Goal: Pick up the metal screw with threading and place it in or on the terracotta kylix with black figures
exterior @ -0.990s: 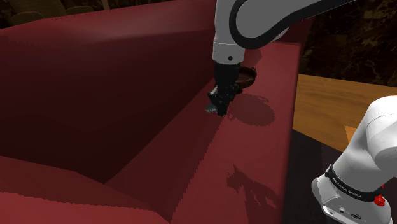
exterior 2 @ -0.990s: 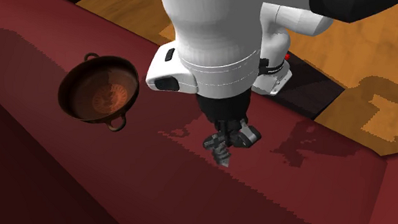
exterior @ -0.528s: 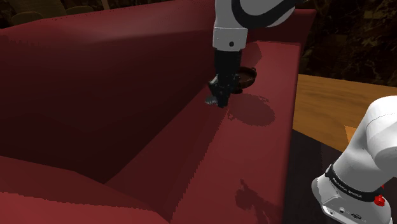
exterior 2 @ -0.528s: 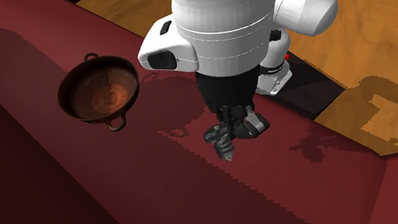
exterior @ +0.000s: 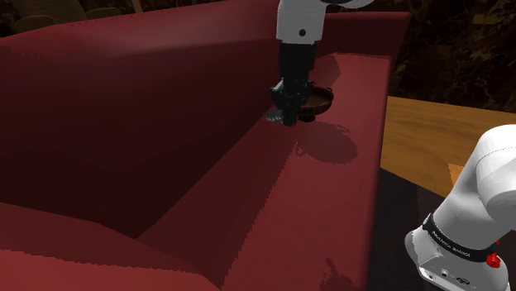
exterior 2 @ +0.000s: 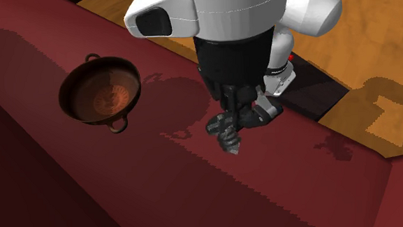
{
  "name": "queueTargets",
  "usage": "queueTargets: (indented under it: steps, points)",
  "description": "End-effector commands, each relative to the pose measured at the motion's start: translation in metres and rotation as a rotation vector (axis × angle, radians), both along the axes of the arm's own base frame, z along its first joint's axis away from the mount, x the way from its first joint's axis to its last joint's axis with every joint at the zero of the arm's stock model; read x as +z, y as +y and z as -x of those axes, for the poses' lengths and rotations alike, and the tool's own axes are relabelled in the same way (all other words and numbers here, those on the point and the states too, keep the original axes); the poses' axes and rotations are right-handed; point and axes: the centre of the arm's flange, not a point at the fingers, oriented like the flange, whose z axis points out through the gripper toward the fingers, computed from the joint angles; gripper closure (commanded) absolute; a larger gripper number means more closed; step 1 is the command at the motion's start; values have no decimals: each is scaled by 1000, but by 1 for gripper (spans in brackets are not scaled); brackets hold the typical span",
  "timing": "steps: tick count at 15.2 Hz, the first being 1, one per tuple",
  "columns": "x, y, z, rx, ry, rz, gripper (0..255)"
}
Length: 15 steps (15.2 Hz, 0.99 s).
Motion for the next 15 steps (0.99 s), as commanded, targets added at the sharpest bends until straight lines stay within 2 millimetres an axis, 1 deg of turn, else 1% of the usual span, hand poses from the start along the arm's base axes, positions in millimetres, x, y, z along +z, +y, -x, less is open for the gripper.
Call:
queueTargets:
  steps: [1,15]
  points:
    - [2,-12,-5,0,0,0,255]
    - [-2,-180,-83,0,0,0,255]
